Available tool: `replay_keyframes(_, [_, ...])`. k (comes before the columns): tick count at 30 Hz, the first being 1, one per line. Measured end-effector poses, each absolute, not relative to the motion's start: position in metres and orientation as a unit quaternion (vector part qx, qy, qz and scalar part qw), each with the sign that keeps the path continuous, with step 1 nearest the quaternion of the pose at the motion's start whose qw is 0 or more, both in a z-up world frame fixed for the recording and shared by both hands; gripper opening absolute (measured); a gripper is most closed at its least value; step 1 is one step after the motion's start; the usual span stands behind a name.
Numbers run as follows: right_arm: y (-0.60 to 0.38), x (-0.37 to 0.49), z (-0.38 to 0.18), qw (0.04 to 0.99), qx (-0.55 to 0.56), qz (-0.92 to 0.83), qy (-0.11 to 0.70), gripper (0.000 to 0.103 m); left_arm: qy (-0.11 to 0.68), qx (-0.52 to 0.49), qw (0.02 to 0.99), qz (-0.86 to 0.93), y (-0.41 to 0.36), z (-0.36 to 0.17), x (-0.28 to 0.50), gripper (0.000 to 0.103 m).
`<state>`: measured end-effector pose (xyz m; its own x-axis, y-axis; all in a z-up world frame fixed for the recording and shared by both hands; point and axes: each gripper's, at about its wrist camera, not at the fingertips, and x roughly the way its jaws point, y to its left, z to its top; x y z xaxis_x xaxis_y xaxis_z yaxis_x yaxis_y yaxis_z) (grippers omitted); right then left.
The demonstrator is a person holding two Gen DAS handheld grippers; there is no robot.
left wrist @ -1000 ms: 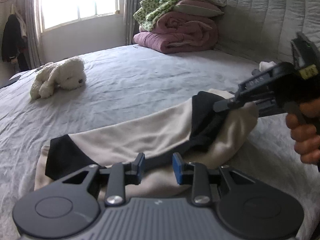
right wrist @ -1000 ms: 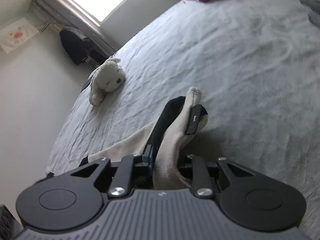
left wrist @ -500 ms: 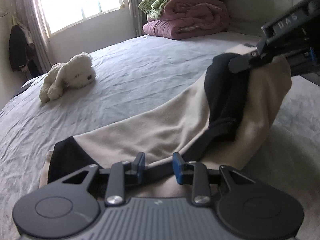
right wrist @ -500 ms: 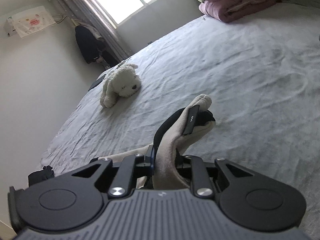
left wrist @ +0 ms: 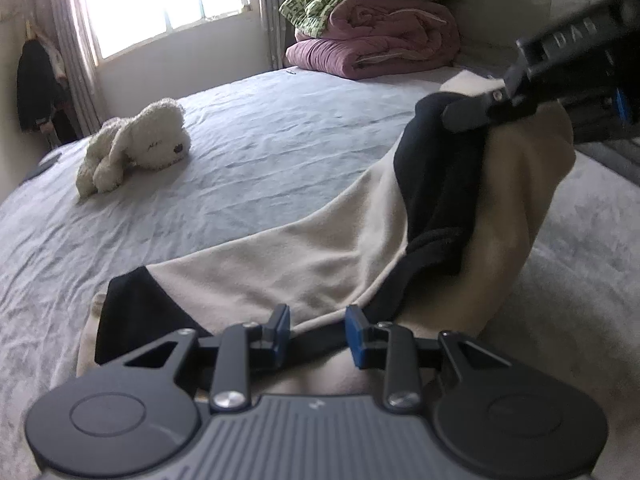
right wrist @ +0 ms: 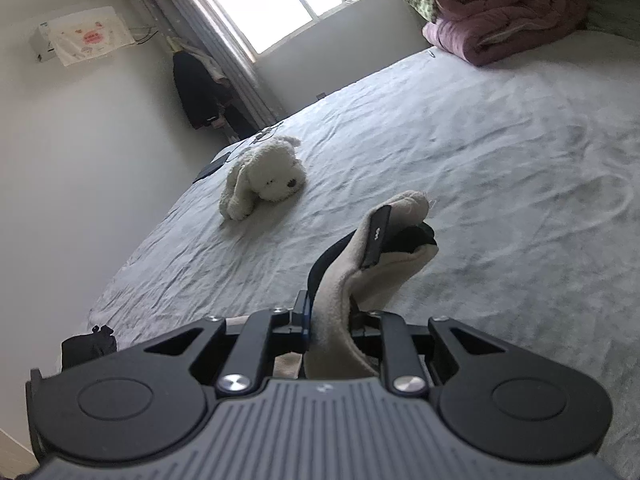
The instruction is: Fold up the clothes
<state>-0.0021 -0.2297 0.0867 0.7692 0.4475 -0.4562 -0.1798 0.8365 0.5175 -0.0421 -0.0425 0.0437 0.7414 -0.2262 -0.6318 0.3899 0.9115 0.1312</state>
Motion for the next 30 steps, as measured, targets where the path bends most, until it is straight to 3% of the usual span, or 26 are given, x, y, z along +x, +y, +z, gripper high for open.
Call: replay_keyframes(30, [-0.216,-0.002,0.094,0.916,0.218,0.193,0.277,0.019,0.315,0.162,0.919,-0.174,-0.028,0.043,-0.059,0.034])
